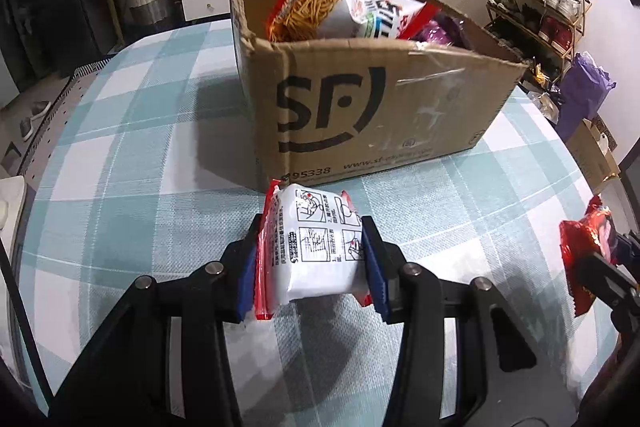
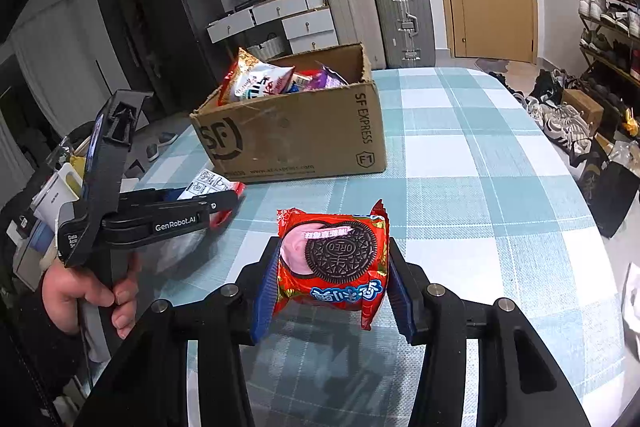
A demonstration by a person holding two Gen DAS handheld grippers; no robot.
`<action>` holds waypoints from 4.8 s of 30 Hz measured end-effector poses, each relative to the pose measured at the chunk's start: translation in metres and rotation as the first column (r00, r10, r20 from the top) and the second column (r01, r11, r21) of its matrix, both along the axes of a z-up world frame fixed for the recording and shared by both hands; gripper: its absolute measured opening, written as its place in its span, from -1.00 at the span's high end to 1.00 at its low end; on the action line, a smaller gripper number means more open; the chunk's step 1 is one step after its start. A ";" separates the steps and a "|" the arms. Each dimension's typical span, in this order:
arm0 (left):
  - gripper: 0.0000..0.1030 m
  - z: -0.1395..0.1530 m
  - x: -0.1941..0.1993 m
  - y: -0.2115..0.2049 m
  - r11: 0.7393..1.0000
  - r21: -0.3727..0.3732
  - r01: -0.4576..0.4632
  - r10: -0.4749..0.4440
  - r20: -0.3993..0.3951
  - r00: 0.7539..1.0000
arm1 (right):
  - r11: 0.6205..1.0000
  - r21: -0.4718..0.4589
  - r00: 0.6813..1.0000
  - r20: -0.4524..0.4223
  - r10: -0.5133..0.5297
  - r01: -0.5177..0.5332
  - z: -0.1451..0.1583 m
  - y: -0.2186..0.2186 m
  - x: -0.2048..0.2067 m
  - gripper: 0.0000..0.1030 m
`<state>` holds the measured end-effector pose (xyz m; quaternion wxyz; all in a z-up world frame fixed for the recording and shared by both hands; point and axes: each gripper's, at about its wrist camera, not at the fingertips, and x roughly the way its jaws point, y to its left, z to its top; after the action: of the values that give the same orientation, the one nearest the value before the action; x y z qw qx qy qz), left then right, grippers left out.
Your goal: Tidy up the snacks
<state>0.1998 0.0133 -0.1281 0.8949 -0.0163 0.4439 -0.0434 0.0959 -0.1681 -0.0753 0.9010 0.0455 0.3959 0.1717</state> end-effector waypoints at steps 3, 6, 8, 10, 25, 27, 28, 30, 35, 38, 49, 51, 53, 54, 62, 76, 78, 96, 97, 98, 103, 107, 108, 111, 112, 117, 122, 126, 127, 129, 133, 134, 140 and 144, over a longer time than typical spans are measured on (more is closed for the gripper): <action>0.19 0.007 -0.006 0.003 1.000 -0.009 0.004 -0.004 0.011 1.000 | 1.000 0.007 1.000 0.008 0.006 -0.006 0.003 0.002 -0.002 0.06; 0.18 0.014 -0.011 0.006 1.000 -0.021 0.008 -0.007 0.019 1.000 | 1.000 0.013 1.000 0.015 0.016 -0.016 0.007 0.005 -0.003 0.06; 0.18 0.020 -0.017 0.008 1.000 -0.025 0.009 -0.009 0.028 1.000 | 1.000 0.018 1.000 0.019 0.024 -0.024 0.010 0.008 -0.004 0.06; 0.18 0.027 -0.024 0.009 0.999 -0.036 0.014 -0.013 0.034 0.999 | 0.999 0.020 0.999 0.024 0.031 -0.032 0.013 0.010 -0.004 0.06; 0.18 0.097 -0.052 0.014 0.995 -0.079 0.057 -0.047 0.126 0.991 | 0.996 0.041 0.994 0.082 0.077 -0.081 0.054 0.024 0.003 0.06; 0.18 0.107 -0.052 0.015 0.995 -0.079 0.066 -0.055 0.135 0.989 | 0.995 0.030 0.991 0.097 0.088 -0.092 0.062 0.028 0.005 0.06; 0.18 0.111 -0.051 0.015 0.995 -0.078 0.069 -0.057 0.140 0.988 | 0.995 0.025 0.990 0.104 0.095 -0.098 0.065 0.029 0.007 0.06; 0.18 0.121 -0.050 0.016 0.993 -0.081 0.080 -0.068 0.147 0.987 | 0.993 0.021 0.987 0.121 0.110 -0.113 0.074 0.033 0.009 0.06; 0.18 0.149 -0.042 0.023 0.990 -0.117 0.077 -0.056 0.174 0.983 | 0.990 0.051 0.983 0.135 0.121 -0.129 0.093 0.035 0.023 0.06; 0.18 0.163 -0.037 0.026 0.988 -0.136 0.080 -0.054 0.185 0.981 | 0.989 0.069 0.982 0.142 0.122 -0.133 0.103 0.036 0.033 0.06; 0.18 0.208 0.005 0.008 0.989 -0.091 0.115 -0.093 0.218 0.971 | 0.989 0.029 0.973 0.185 0.139 -0.147 0.141 0.051 0.078 0.05; 0.18 0.212 0.020 0.004 0.989 -0.085 0.117 -0.097 0.210 0.973 | 0.990 0.020 0.974 0.183 0.134 -0.140 0.144 0.052 0.091 0.05; 0.18 0.215 0.035 0.001 0.987 -0.093 0.132 -0.113 0.189 0.975 | 0.991 0.018 0.976 0.176 0.125 -0.130 0.145 0.052 0.104 0.05; 0.18 0.215 0.043 -0.001 0.987 -0.093 0.131 -0.113 0.185 0.976 | 0.992 0.020 0.977 0.171 0.123 -0.128 0.145 0.052 0.110 0.05; 0.17 0.203 0.107 -0.012 0.986 -0.077 0.148 -0.136 0.138 0.981 | 0.994 0.034 0.984 0.151 0.095 -0.101 0.137 0.046 0.161 0.05; 0.16 0.149 0.169 -0.023 0.972 -0.109 0.209 -0.202 0.065 0.977 | 0.997 -0.005 0.995 0.060 0.082 -0.082 0.073 0.044 0.216 0.05; 0.16 0.142 0.175 -0.024 0.971 -0.109 0.212 -0.207 0.056 0.977 | 0.997 -0.002 0.995 0.053 0.083 -0.083 0.067 0.043 0.219 0.05; -0.54 0.165 0.152 -0.005 0.982 -0.105 0.157 -0.146 0.105 0.984 | 0.997 0.014 0.994 0.084 0.074 -0.076 0.074 0.027 0.196 -0.46; -0.55 0.168 0.150 -0.003 0.984 -0.103 0.146 -0.135 0.108 0.985 | 0.997 0.014 0.993 0.088 0.074 -0.076 0.077 0.026 0.193 -0.46; -0.55 0.172 0.145 -0.002 0.985 -0.104 0.140 -0.129 0.110 0.986 | 0.997 0.014 0.993 0.097 0.073 -0.075 0.080 0.025 0.189 -0.46; -0.58 0.191 0.122 0.003 0.989 -0.095 0.114 -0.099 0.151 0.984 | 0.998 0.018 0.989 0.132 0.058 -0.061 0.101 0.024 0.171 -0.47; -0.60 0.207 0.100 0.006 0.992 -0.074 0.098 -0.084 0.181 0.980 | 0.998 0.018 0.982 0.178 0.055 -0.059 0.122 0.025 0.154 -0.55; -0.60 0.211 0.094 0.007 0.993 -0.071 0.098 -0.083 0.191 0.978 | 0.998 0.014 0.979 0.195 0.057 -0.061 0.128 0.026 0.149 -0.56; -0.69 0.227 0.073 0.009 0.995 -0.053 0.089 -0.075 0.230 0.970 | 0.998 0.005 0.967 0.247 0.059 -0.063 0.145 0.027 0.132 -0.58; -0.73 0.230 0.068 0.009 0.995 -0.048 0.088 -0.074 0.239 0.968 | 0.998 0.001 0.962 0.268 0.058 -0.060 0.151 0.027 0.125 -0.62; -0.94 0.249 0.035 0.013 0.997 -0.026 0.073 -0.062 0.294 0.954 | 0.998 -0.020 0.939 0.339 0.057 -0.053 0.174 0.027 0.095 -0.66; -0.97 0.261 0.000 0.021 0.998 -0.035 0.051 -0.037 0.325 0.945 | 0.999 -0.028 0.918 0.394 0.042 -0.034 0.185 0.024 0.067 -0.73; -0.98 0.263 -0.022 0.026 0.999 -0.033 0.034 -0.020 0.349 0.937 | 1.000 -0.018 0.893 0.451 0.018 -0.012 0.188 0.023 0.041 -0.79; -0.98 0.262 -0.029 0.027 0.999 -0.030 0.027 -0.015 0.353 0.935 | 1.000 -0.023 0.886 0.463 0.016 -0.006 0.188 0.023 0.036 -0.80; -0.98 0.260 -0.041 0.029 1.000 -0.022 0.014 -0.005 0.363 0.932 | 0.999 -0.041 0.866 0.499 0.017 0.005 0.188 0.024 0.023 -0.81; -0.98 0.248 -0.062 0.031 1.000 0.002 -0.006 0.004 0.386 0.923 | 0.998 -0.056 0.834 0.551 0.034 -0.004 0.188 0.025 -0.002 -0.83; -0.98 0.244 -0.067 0.033 1.000 0.001 -0.010 0.009 0.386 0.922 | 0.998 -0.057 0.830 0.557 0.036 -0.005 0.187 0.026 -0.007 -0.84; -0.97 0.219 -0.093 0.039 0.997 0.014 -0.076 0.063 0.419 0.906 | 0.998 -0.061 0.807 0.590 0.033 0.004 0.178 0.022 -0.046 -0.90; -0.98 0.195 -0.109 0.045 0.995 0.013 -0.102 0.087 0.425 0.901 | 0.998 -0.065 0.800 0.600 0.027 0.015 0.165 0.016 -0.065 -0.91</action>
<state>0.0909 0.0578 0.0666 0.9710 -0.0125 0.2386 0.0052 0.0306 -0.1522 0.0899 0.9804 -0.0425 0.0961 0.1670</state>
